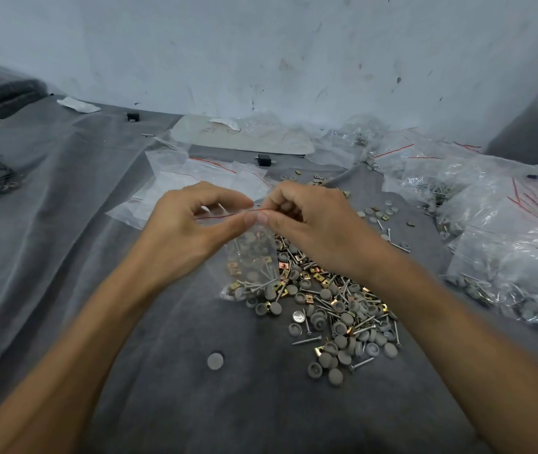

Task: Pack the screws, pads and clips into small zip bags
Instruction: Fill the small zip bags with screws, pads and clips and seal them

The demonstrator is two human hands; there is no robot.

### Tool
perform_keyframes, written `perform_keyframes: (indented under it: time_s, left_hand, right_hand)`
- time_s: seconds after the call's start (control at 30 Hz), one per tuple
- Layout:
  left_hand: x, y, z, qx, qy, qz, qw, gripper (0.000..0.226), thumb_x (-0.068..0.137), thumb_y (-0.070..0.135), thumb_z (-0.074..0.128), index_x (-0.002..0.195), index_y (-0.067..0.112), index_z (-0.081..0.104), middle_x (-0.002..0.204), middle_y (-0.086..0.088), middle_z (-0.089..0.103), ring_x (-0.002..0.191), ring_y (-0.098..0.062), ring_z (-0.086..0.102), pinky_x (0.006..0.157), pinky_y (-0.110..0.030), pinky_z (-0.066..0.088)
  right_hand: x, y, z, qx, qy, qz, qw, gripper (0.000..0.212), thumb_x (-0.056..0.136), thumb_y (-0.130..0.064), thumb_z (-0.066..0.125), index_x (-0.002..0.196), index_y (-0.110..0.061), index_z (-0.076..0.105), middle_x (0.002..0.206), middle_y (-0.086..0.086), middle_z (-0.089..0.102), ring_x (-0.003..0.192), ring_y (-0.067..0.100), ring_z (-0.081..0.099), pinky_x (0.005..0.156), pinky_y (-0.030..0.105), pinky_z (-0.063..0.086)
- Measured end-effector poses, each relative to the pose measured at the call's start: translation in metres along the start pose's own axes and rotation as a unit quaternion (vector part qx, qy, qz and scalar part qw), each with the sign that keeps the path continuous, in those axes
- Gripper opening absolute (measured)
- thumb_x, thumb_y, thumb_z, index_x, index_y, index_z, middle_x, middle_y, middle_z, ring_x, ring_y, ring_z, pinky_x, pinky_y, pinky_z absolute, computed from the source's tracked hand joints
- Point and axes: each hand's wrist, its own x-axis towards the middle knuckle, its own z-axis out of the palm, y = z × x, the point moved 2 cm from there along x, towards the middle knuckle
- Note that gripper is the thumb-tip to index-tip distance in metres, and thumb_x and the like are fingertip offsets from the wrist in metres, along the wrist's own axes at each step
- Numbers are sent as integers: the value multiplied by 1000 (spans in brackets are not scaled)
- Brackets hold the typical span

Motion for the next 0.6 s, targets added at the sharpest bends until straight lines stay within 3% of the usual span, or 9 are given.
perform_keyframes:
  time_s: [0.13,0.37,0.5,0.6]
  left_hand:
    - [3,2,2,-34,-10,-11,999,2,85,25,78,87,26,77,86,9,75,77,0,70,70,-10,49]
    - [3,-2,-3,12,-20,-35,999,14,88,22,76,78,28,70,75,17,71,69,5,62,68,-9,45]
    - [4,-4,-12,24,5,-47,999,14,90,21,74,77,23,68,68,14,62,67,-2,52,70,-20,45]
    - [4,-1,-13,12,9,-43,999,18,91,18,72,75,23,66,64,16,57,66,-4,49,67,-18,44]
  right_hand:
    - [2,-3,1,9,-1,2,1000,11,98,-33,65,97,-24,70,81,-12,68,75,2,61,67,19,48]
    - [-2,-7,0,28,-8,-18,999,12,100,-25,63,91,-16,65,68,-12,57,62,1,52,60,14,37]
    - [-7,-3,-14,53,7,-17,998,15,100,-21,63,85,-17,62,63,-13,51,57,1,46,56,14,36]
    - [-11,-2,-20,54,7,-18,998,15,100,-22,62,87,-15,63,65,-11,51,57,2,45,55,15,36]
